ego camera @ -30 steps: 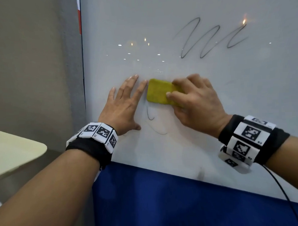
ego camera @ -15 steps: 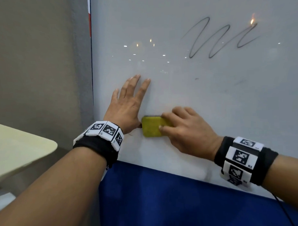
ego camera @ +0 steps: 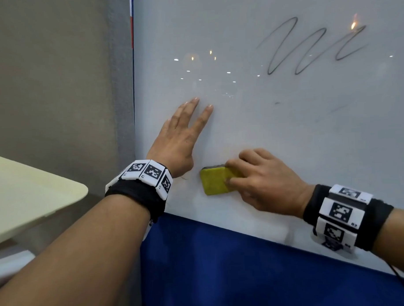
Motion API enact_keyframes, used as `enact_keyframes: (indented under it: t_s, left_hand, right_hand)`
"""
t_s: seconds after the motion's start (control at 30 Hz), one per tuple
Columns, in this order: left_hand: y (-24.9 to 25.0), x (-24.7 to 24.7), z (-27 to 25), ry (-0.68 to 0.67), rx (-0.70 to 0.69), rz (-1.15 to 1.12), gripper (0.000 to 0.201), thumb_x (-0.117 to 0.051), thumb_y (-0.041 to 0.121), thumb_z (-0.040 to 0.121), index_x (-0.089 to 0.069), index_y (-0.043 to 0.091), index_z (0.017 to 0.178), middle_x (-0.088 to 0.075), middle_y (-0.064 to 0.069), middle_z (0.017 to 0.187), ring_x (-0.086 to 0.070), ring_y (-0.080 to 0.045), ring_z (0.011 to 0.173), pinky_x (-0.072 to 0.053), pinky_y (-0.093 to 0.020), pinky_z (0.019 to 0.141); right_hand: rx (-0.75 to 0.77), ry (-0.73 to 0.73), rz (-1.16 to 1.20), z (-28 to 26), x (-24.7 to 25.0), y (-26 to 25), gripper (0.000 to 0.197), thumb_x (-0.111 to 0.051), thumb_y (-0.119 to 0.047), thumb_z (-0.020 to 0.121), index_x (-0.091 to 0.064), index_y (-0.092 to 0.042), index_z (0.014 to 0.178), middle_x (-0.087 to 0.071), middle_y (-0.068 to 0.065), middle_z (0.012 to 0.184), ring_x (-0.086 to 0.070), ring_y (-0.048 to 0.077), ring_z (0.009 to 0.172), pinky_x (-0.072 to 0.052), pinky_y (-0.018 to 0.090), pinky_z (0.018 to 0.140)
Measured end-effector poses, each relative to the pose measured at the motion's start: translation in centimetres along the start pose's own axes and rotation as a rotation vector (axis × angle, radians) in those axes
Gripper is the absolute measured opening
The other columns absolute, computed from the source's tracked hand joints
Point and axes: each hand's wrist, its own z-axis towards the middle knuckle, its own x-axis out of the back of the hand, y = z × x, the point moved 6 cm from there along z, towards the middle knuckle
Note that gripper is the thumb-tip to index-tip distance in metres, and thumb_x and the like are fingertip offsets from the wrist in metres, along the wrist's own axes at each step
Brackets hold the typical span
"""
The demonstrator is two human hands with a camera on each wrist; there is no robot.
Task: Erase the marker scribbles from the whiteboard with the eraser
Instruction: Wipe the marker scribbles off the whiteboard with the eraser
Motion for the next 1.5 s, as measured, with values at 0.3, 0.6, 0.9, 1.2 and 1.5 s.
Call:
enact_keyframes:
  t_s: [0.3, 0.6, 0.9, 1.2, 1.5]
  left_hand:
    - [-0.3, 0.7, -0.4, 0.067, -0.026, -0.025, 0.104, -0.041, -0.016, 0.075, -0.003, 0.039, 0.155, 0.009, 0.007, 0.164, 0.004, -0.015, 0.151, -0.032, -0.033, 0.113]
    - [-1.8, -0.6, -1.4, 0.119, 0.024, -0.027, 0.105, -0.037, -0.018, 0.073, -0.009, 0.042, 0.154, 0.003, 0.005, 0.165, -0.001, -0.018, 0.152, -0.03, -0.039, 0.116]
    - [-5.8, -4.5, -6.6, 0.086, 0.198, -0.094, 0.102, -0.051, -0.011, 0.078, -0.002, 0.033, 0.156, 0.007, 0.003, 0.165, -0.003, -0.019, 0.15, -0.03, -0.036, 0.116]
    - [-5.9, -5.9, -6.7, 0.015, 0.193, -0.049, 0.126, -0.082, 0.018, 0.072, 0.012, 0.029, 0.155, 0.017, -0.002, 0.163, 0.006, -0.022, 0.151, -0.016, -0.036, 0.121]
    - [-5.9, -5.9, -7.1, 0.028, 0.188, -0.058, 0.114, -0.067, 0.0, 0.077, 0.012, 0.03, 0.154, 0.012, -0.003, 0.163, 0.002, -0.023, 0.151, -0.016, -0.033, 0.121]
  right_hand:
    - [0.023, 0.031, 0.0, 1.0, -1.5, -2.2, 0.019, -0.053, -0.021, 0.087, -0.069, -0.02, 0.098, -0.064, 0.008, 0.114, -0.057, 0.032, 0.092, -0.045, 0.041, 0.076]
    - [-0.009, 0.096, 0.026, 5.3, -4.6, -5.2, 0.018, -0.055, -0.022, 0.094, -0.072, -0.023, 0.098, -0.064, 0.005, 0.108, -0.055, 0.028, 0.091, -0.045, 0.041, 0.075]
    - [-0.081, 0.207, -0.058, 6.9, -1.7, -1.7, 0.019, -0.062, -0.019, 0.082, -0.073, -0.024, 0.096, -0.066, 0.005, 0.116, -0.058, 0.034, 0.097, -0.041, 0.043, 0.083]
    - [-0.065, 0.101, -0.071, 8.3, -1.9, -1.6, 0.028, -0.047, -0.025, 0.085, -0.073, -0.027, 0.096, -0.064, 0.003, 0.115, -0.056, 0.031, 0.098, -0.039, 0.042, 0.082]
    - [0.044, -0.01, -0.059, 8.0, -2.5, -2.4, 0.024, -0.054, -0.024, 0.082, -0.073, -0.03, 0.094, -0.064, 0.0, 0.106, -0.054, 0.029, 0.094, -0.041, 0.04, 0.076]
